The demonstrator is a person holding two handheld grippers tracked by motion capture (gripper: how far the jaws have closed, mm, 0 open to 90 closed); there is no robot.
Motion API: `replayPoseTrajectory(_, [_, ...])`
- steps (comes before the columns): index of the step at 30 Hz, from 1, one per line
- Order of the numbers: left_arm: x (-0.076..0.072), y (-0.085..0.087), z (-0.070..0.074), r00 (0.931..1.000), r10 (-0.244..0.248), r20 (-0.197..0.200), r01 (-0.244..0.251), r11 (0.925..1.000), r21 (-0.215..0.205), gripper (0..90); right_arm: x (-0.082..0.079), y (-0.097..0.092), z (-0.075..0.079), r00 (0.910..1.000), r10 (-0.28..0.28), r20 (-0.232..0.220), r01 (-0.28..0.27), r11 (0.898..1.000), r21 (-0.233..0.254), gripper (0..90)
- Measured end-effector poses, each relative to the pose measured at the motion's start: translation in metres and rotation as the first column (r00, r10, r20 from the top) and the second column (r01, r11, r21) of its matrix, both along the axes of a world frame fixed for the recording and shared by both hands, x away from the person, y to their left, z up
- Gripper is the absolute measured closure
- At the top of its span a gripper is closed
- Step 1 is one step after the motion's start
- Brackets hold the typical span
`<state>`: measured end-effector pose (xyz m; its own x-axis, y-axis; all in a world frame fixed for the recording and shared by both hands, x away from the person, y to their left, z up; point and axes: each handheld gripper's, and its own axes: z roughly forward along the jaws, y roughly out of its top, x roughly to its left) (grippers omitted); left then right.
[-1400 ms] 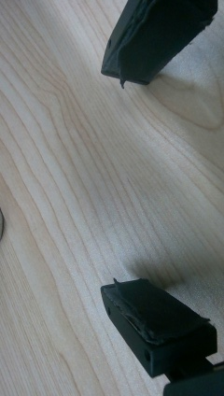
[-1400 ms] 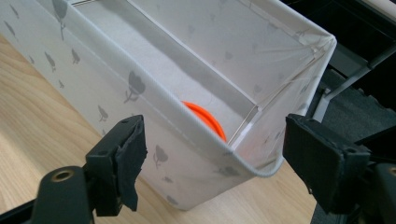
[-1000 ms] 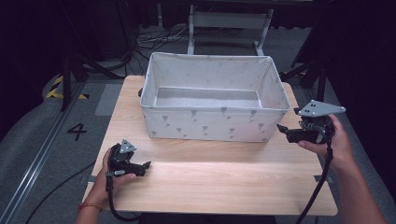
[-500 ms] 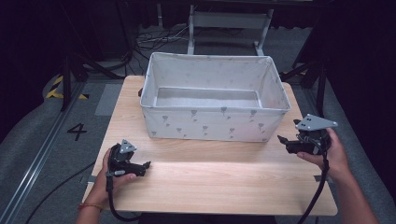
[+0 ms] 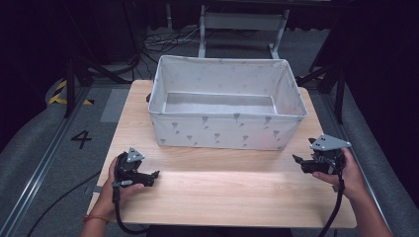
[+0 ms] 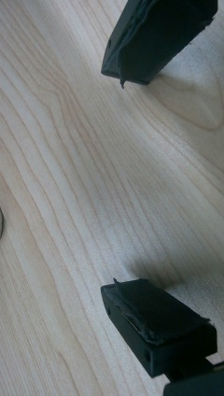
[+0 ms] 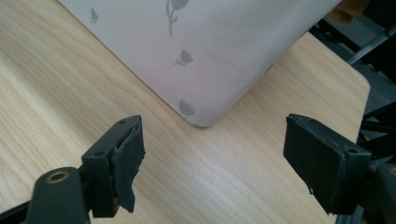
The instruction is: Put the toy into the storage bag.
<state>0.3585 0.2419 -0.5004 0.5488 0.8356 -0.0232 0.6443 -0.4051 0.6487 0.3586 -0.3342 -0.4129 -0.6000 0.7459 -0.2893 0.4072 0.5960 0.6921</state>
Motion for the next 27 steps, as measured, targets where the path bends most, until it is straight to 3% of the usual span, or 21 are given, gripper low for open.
replayPoseTrajectory(3, [0.000,0.000,0.000,1.0000,0.000,-0.002,0.000,1.0000,-0.001,0.6,-0.002,-0.002,-0.007,0.9997,0.008,-0.022,-0.008,1.000,-0.006,20.4])
replayPoseTrajectory(14, [-0.001,0.000,0.000,1.0000,0.005,-0.001,-0.005,1.0000,0.000,0.6,-0.013,-0.017,-0.038,0.9965,0.007,-0.083,-0.003,0.999,0.044,20.3])
replayPoseTrajectory(17, [-0.001,0.000,0.000,0.9999,0.010,0.003,-0.010,1.0000,0.001,0.6,-0.017,-0.020,-0.049,0.9953,-0.013,-0.096,0.016,0.999,0.031,20.2])
replayPoseTrajectory(21, [-0.002,0.000,0.000,0.9999,0.013,0.001,-0.013,0.9999,0.003,0.6,-0.022,-0.026,-0.060,0.9942,-0.029,-0.104,0.035,0.998,0.053,18.5])
replayPoseTrajectory(27, [-0.002,0.000,0.000,0.9999,0.016,0.000,-0.016,0.9999,0.004,0.6,-0.029,-0.037,-0.076,0.9898,-0.034,-0.138,0.052,0.991,0.127,18.4])
